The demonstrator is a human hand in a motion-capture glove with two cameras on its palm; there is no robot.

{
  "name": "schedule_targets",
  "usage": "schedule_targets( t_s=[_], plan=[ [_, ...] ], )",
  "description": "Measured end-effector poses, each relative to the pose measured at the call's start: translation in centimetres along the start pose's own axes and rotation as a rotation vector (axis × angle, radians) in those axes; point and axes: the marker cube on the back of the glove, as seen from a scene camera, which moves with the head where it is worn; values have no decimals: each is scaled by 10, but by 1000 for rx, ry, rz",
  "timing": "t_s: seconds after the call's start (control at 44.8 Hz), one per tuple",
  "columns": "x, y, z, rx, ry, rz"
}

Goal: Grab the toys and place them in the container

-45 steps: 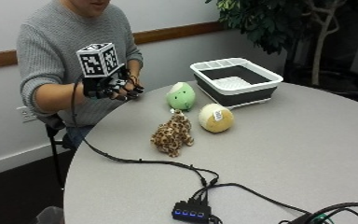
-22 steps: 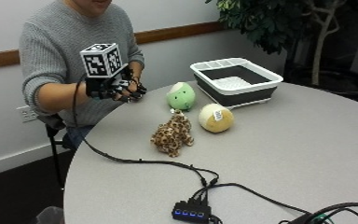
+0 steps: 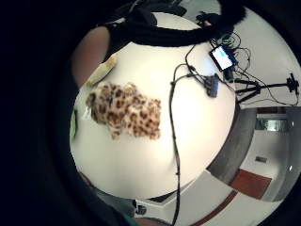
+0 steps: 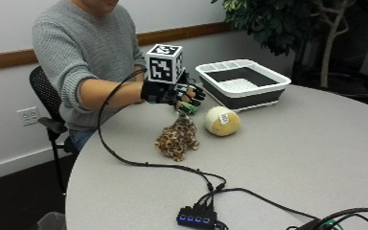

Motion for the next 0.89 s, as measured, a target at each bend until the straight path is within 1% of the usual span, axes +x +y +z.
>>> schedule_targets(
  t_s=[0.156, 0.268, 0.334, 0.424, 0.602, 0.78, 0.892],
  plan=[
    [11, -11, 32, -73, 19, 44],
    [17, -12, 75, -146, 0, 75],
    [18, -12, 101, -157, -7, 86],
    [19, -11, 122, -97, 42, 90],
    [17, -10, 128, -33, 83, 91],
    [21, -11, 130, 180, 120, 76],
    [22, -16, 123, 219, 135, 49]
  ],
)
